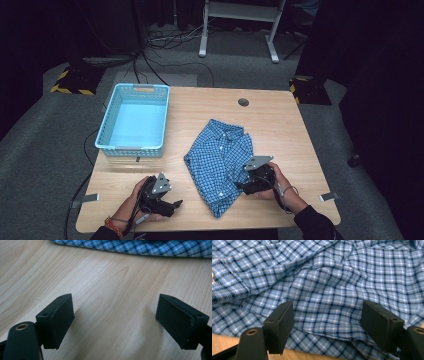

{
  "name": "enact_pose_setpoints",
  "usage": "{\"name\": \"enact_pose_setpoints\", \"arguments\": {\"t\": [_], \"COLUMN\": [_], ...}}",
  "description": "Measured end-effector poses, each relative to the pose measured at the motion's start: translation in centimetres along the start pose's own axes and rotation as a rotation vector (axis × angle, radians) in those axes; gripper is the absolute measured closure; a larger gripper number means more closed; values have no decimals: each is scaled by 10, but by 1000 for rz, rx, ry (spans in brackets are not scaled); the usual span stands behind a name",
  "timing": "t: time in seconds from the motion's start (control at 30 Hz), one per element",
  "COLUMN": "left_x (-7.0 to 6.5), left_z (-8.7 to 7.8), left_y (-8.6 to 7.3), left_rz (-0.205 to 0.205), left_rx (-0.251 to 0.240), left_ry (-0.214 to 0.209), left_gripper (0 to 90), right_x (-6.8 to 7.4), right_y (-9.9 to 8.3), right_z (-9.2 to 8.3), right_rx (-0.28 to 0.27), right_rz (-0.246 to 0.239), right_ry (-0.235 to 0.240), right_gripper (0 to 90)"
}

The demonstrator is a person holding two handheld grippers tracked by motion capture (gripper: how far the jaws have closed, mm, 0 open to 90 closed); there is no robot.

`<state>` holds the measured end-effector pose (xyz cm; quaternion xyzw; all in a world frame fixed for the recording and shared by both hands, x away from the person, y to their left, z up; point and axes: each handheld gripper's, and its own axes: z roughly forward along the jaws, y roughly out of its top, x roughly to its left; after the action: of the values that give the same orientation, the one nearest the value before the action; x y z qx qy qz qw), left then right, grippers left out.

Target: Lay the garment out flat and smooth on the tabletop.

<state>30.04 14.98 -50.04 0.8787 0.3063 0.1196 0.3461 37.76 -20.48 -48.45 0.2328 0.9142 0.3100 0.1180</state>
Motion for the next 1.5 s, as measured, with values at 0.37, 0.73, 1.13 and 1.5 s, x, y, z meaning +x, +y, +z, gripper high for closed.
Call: {"name": "enact_pose_setpoints", "arguments": {"t": [0.37,0.73,1.13,1.5], "left_x": [-25,-39,-52,-63], "left_z": [6,15,24,24], "left_y": [26,52,77,78], "left_rz": [88,157,224,274], "left_rx": [24,11,-11,-10], "left_ry": [-32,-56,-66,-144], "left_gripper": [238,238,249,262], "right_x": [-7,-8,-9,-9], "right_y": [-14,-18,-18,-18], "right_z": [1,0,1,1], "right_rx": [-86,-103,-104,-104], "right_rz": [50,49,46,45], "right_ry": [54,59,63,64], "right_gripper": [268,267,266,265]}}
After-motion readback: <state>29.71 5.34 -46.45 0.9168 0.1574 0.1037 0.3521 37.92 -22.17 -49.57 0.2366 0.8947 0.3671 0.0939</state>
